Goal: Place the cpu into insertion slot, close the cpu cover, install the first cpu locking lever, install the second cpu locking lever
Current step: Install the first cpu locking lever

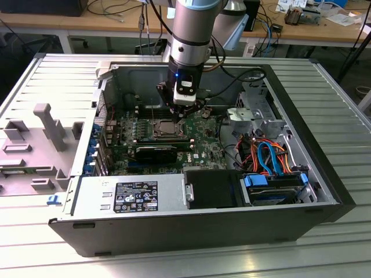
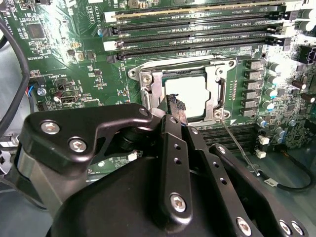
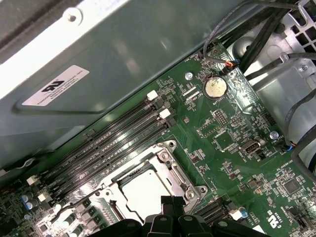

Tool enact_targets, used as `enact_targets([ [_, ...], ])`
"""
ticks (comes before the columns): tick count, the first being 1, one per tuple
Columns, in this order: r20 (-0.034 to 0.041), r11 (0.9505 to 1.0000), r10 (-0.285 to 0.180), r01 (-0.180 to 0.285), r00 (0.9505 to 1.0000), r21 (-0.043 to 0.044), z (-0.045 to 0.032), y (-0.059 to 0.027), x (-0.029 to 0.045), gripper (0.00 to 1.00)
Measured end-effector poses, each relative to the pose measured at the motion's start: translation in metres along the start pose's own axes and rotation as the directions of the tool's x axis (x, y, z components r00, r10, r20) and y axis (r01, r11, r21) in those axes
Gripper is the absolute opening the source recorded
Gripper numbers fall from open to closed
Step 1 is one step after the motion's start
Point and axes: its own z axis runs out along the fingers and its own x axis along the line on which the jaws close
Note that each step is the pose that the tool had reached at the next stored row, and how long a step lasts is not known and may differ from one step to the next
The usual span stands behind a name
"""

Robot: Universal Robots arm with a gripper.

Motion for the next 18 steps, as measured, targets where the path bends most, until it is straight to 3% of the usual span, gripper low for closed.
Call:
enact_targets([
  [18,0.0011,0.9999,-0.016,0.016,0.9999,0.0008,0.0,0.0,0.0,0.11],
])
